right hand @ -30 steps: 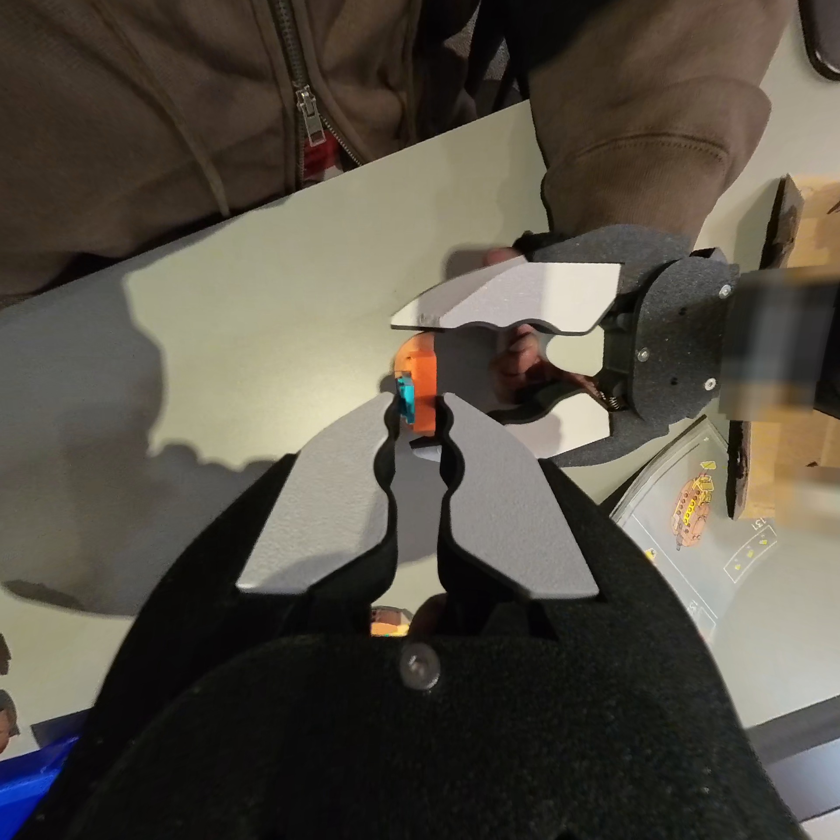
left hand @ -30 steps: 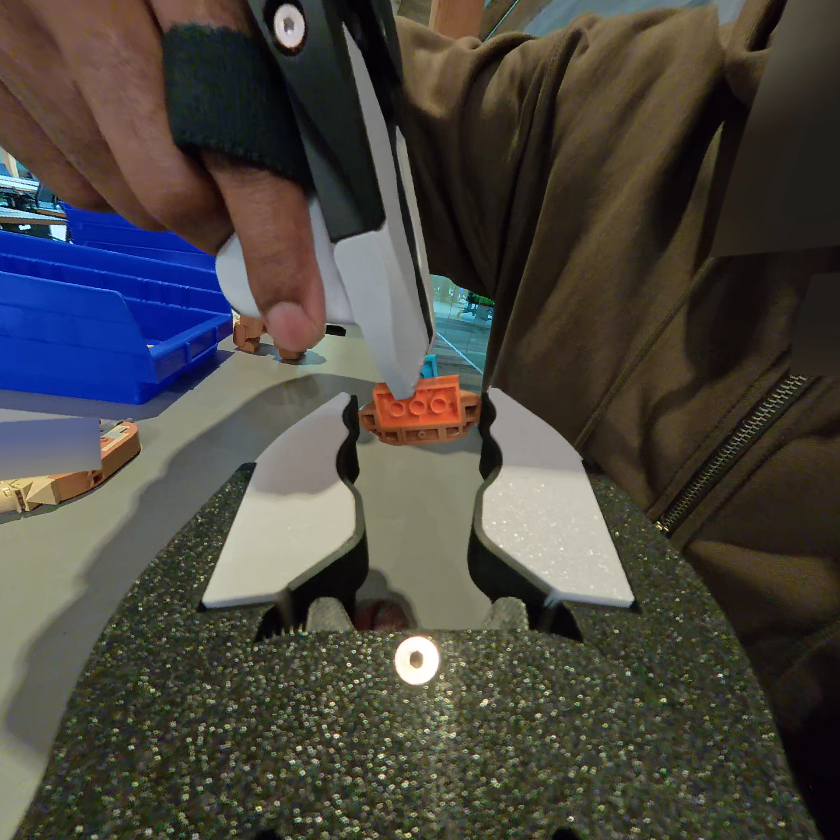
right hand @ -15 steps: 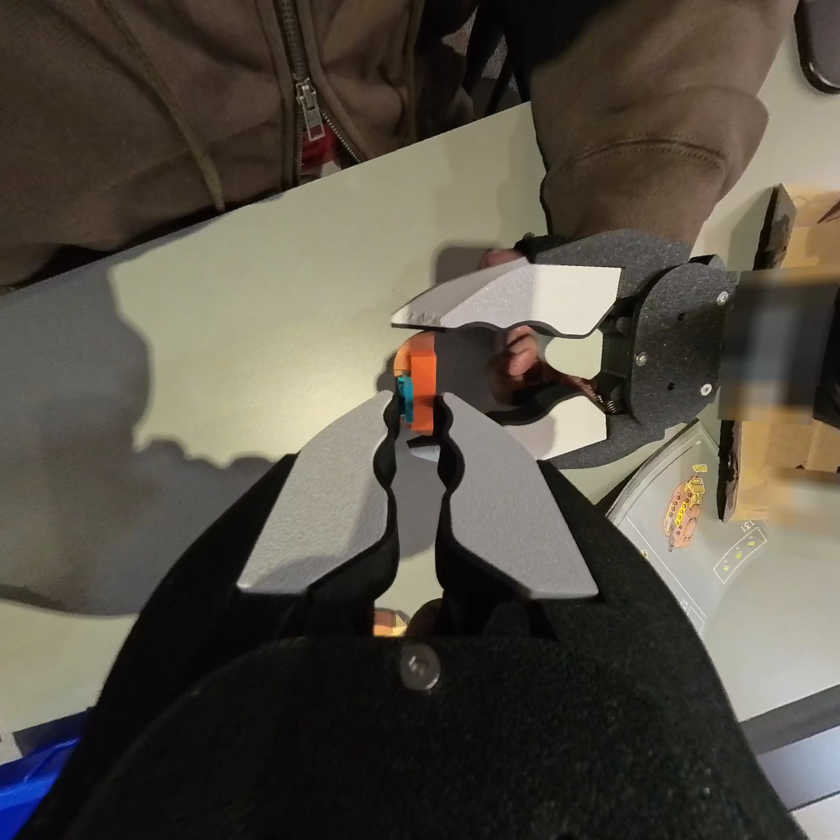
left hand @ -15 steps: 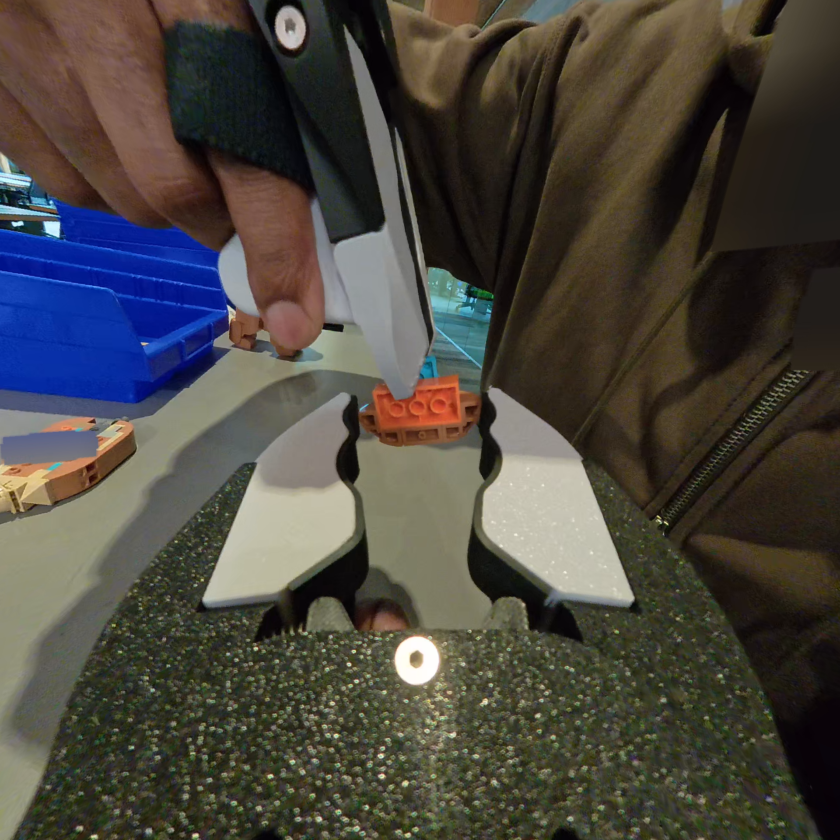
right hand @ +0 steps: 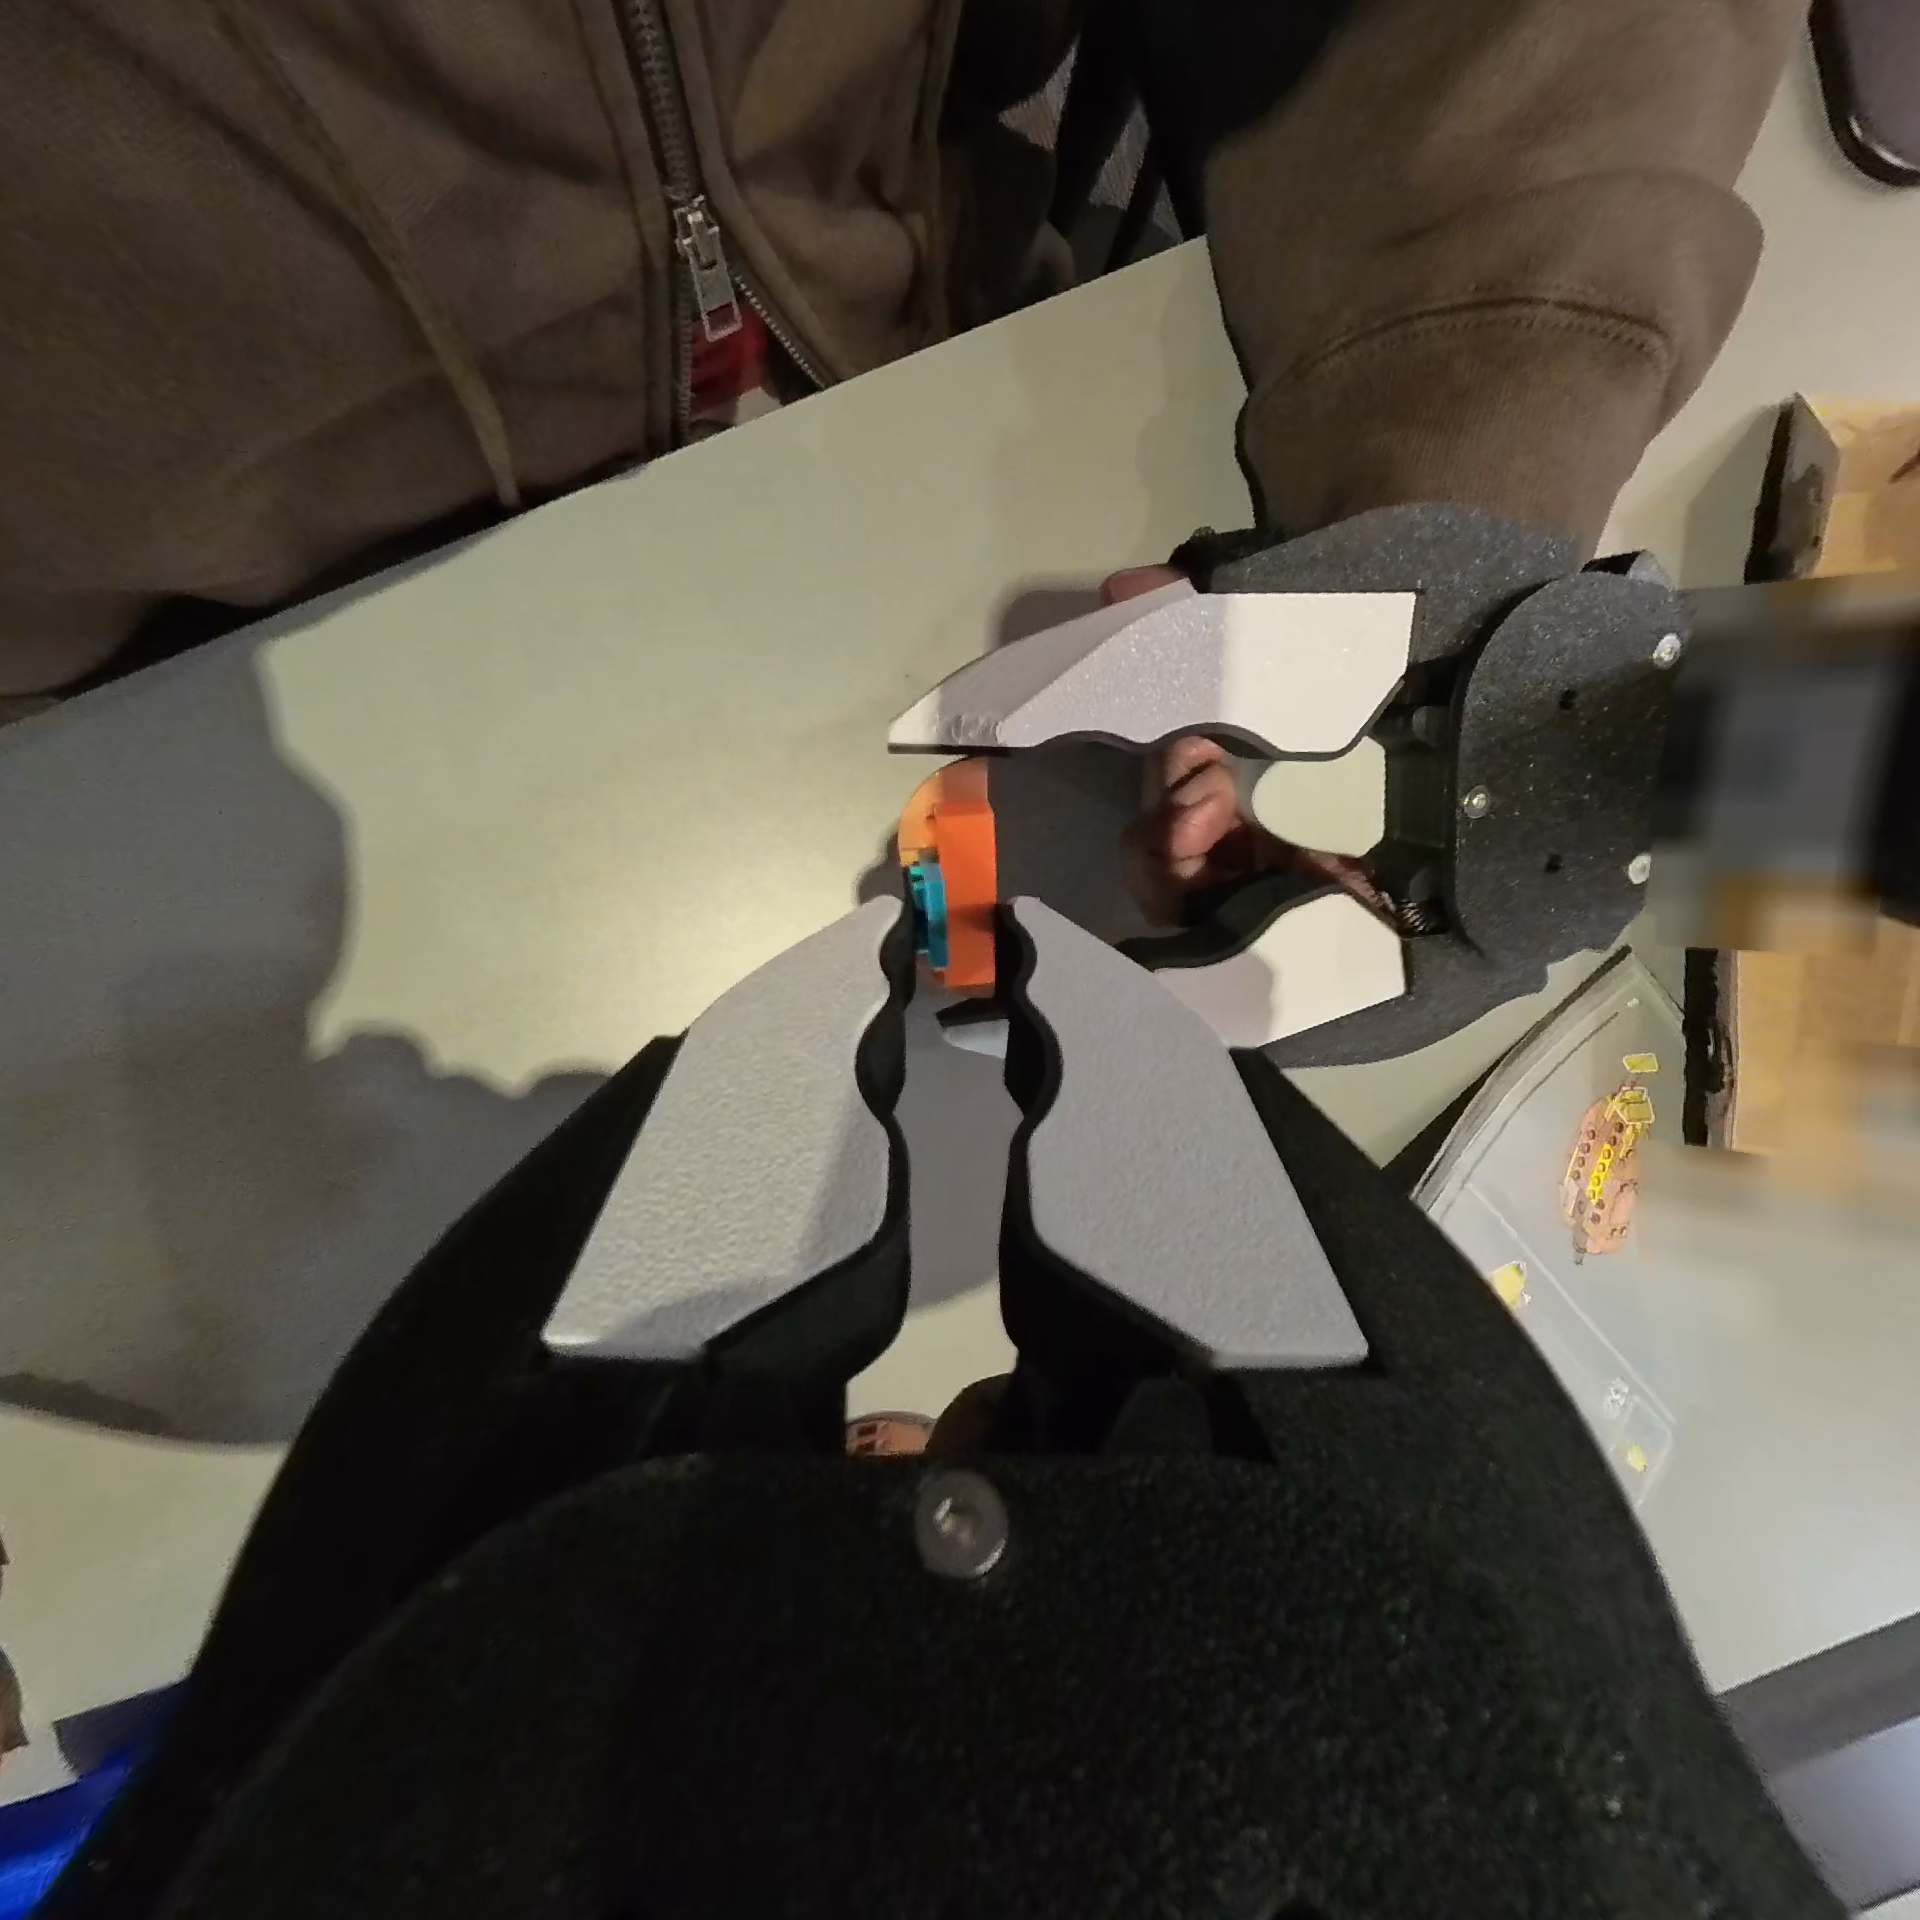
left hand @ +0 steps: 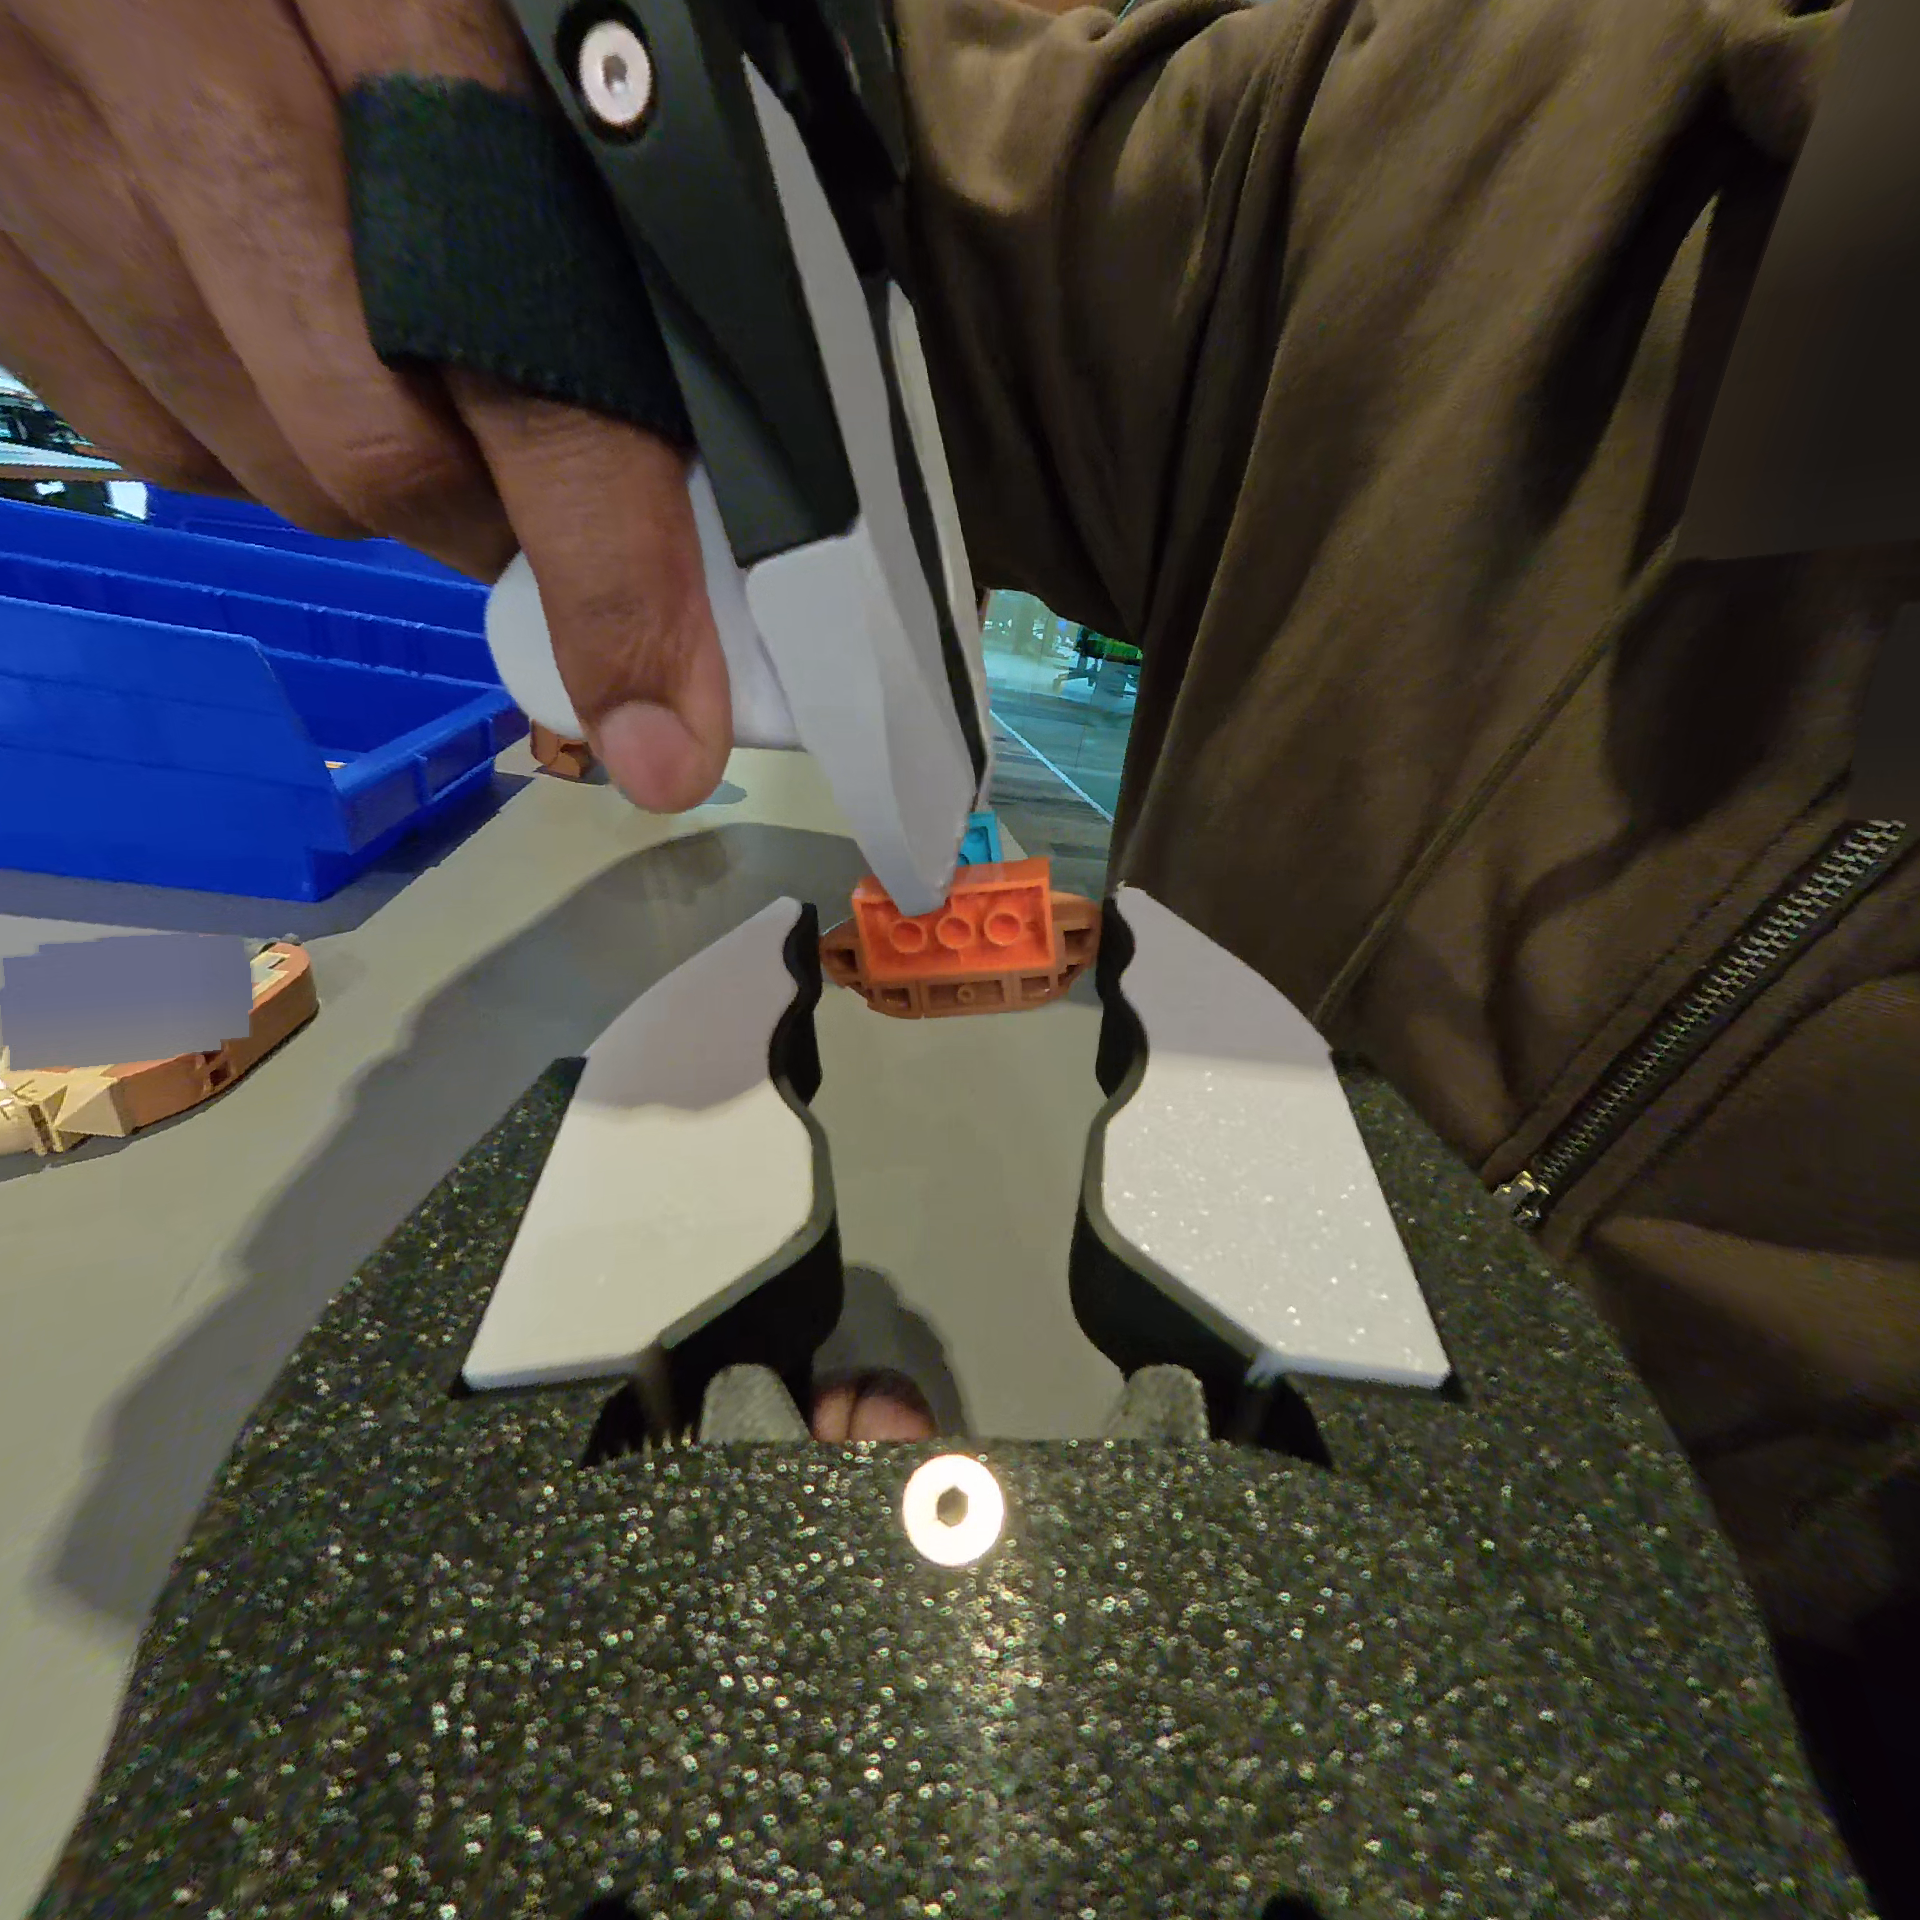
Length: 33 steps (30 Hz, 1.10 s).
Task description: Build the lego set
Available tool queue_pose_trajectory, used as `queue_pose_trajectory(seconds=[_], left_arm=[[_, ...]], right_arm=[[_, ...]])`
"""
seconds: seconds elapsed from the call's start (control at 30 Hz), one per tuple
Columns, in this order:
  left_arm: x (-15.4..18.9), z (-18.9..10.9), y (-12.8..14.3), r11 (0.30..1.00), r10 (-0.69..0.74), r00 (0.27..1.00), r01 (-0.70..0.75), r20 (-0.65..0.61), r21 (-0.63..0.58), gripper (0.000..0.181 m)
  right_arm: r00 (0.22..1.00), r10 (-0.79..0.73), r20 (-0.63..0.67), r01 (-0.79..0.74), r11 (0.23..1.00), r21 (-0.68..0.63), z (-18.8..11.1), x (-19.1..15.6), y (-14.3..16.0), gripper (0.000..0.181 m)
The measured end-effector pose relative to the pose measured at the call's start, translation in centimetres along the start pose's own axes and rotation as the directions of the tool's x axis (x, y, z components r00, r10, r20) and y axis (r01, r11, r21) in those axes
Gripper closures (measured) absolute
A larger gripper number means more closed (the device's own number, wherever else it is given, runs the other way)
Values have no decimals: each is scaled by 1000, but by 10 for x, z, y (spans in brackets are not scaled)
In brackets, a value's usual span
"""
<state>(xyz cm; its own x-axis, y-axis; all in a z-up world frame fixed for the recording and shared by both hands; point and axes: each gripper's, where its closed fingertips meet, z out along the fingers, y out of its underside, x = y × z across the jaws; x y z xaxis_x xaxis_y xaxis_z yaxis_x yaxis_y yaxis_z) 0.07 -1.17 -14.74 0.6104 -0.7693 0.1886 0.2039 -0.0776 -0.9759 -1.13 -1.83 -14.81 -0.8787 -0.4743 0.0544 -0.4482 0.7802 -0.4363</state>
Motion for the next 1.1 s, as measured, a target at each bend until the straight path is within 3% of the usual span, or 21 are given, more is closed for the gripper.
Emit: queue_pose_trajectory(seconds=[0.07,0.2,0.3,0.4,0.5,0.57,0.63,0.73,0.8,0.9,1.1], left_arm=[[-2,-1,-2,1000,-5,1000,4,13,13,130],[-11,-5,-6,999,-17,998,15,58,41,130],[-15,-10,-12,996,-32,996,26,79,82,130],[-15,-13,-18,991,-20,996,8,87,132,130],[-16,-16,-27,980,-7,995,-12,99,196,130],[-18,-19,-33,968,-7,994,-22,112,249,130],[-20,-21,-38,955,-15,993,-20,114,295,130],[-20,-19,-41,947,0,993,-39,122,319,130],[-19,-16,-40,948,24,991,-65,134,312,130],[-16,-13,-39,948,90,981,-138,173,288,130],[-15,-13,-41,935,148,966,-207,214,288,130]], right_arm=[[999,22,-46,-22,1000,-1,-1,4,2,163],[979,70,-191,-73,997,-8,-7,16,13,131],[929,162,-333,-147,987,71,-16,24,17,127],[779,364,-510,-303,931,202,-30,33,31,129],[523,619,-586,-480,782,398,-36,29,55,134],[362,803,-474,-523,596,609,-35,19,56,137],[234,943,-238,-505,327,799,-34,13,50,141],[147,981,126,-445,-48,894,-33,11,41,145],[128,941,312,-413,-235,880,-32,13,34,147],[147,858,493,-397,-405,823,-28,18,22,146],[283,681,676,-335,-590,735,-35,20,5,144]])
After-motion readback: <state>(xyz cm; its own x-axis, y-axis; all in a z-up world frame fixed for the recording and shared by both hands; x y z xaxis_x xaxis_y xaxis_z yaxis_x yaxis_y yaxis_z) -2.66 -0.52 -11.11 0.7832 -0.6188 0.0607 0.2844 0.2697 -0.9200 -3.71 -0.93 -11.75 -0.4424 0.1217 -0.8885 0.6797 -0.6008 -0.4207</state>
